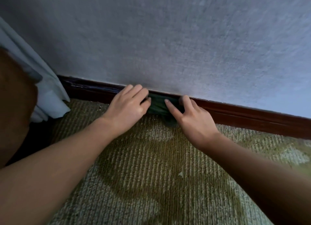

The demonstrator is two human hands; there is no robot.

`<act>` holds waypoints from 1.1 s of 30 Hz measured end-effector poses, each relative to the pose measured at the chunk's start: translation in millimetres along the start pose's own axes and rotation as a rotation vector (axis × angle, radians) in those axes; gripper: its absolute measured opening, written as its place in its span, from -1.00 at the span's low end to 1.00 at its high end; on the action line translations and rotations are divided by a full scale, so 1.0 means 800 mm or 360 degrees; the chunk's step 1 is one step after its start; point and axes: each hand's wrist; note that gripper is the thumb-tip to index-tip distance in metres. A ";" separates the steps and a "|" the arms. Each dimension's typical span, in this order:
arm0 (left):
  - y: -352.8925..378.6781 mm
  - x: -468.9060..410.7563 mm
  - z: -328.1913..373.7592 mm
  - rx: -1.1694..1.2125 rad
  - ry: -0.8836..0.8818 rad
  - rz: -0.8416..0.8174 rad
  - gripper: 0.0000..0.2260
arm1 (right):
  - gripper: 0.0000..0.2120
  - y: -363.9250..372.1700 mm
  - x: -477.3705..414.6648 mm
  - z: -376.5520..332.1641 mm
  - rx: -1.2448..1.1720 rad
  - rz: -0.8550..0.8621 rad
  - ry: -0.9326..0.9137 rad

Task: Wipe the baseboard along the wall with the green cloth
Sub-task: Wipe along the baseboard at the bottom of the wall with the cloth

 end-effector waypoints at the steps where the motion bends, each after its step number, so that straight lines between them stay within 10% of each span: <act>1: 0.001 0.005 -0.005 0.0005 -0.0002 -0.0008 -0.75 | -0.37 0.001 -0.004 -0.006 -0.0022 0.0001 -0.0001; 23: 0.015 0.031 -0.027 0.0337 -0.0381 -0.0041 -0.60 | -0.45 -0.001 -0.030 -0.038 -0.0211 0.0385 0.0051; 33: 0.018 0.050 -0.046 0.0292 -0.0238 0.0110 -0.85 | -0.43 0.004 -0.043 -0.058 0.0053 0.0395 -0.0019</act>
Point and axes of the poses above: each hand's wrist, its own x-axis away from the middle knuckle, its own y-axis out of the palm, z = x × y, and after that the axes turned 6 degrees about -x, right-handed
